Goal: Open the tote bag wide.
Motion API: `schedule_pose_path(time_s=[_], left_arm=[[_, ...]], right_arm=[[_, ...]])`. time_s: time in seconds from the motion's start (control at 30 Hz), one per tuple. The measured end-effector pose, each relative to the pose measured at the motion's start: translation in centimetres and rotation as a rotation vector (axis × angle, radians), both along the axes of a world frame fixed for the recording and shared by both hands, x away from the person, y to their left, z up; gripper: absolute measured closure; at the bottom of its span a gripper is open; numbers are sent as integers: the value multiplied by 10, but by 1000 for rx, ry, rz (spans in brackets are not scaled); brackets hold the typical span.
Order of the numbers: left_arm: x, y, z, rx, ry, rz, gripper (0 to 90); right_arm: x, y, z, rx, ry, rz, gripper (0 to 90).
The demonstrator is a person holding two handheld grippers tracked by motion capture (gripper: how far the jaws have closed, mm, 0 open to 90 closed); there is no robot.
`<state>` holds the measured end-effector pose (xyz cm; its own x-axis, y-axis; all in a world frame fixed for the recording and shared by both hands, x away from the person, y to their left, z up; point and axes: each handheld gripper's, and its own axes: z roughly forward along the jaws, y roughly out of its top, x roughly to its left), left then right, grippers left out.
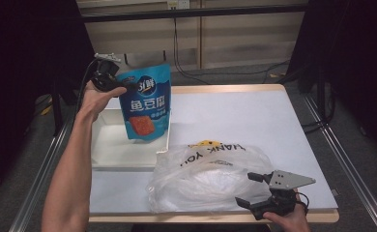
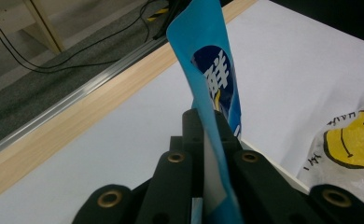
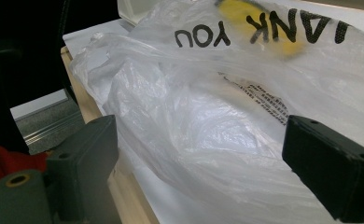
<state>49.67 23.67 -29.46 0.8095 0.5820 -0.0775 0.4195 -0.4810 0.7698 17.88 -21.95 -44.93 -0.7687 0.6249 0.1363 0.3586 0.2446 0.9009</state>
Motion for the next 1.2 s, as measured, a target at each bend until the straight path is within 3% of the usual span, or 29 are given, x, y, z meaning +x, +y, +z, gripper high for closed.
schedule_pose_path(time_s=[0.2, 0.4, 0.43, 0.5, 0.63, 0.73, 0.9, 1.1, 1.2], left_arm=[[3, -1, -2, -2, -12, 2, 827], [5, 0, -5, 0, 14, 59, 601], [5, 1, -6, -20, 29, 59, 575], [4, 3, -6, -22, 33, 57, 541], [2, 5, -3, -29, 37, 70, 371], [1, 7, -4, -25, 39, 81, 310], [0, 12, -5, -58, 47, 95, 197], [-2, 14, -5, -35, 50, 115, 81], [-2, 14, -5, -44, 47, 111, 46]], right_arm=[[0, -1, 0, 3, 1, 0, 105], [-1, 0, 0, -4, -2, 4, 105], [-1, 0, 0, -4, -1, 3, 105], [-1, 0, 0, -1, 1, 0, 105], [0, 0, 0, 0, 2, 0, 105], [-1, 0, 0, -3, -1, 1, 105], [0, 0, 0, -1, -2, -2, 105], [1, -2, 0, 3, -2, -6, 105], [1, -3, -1, 3, 0, -7, 105]])
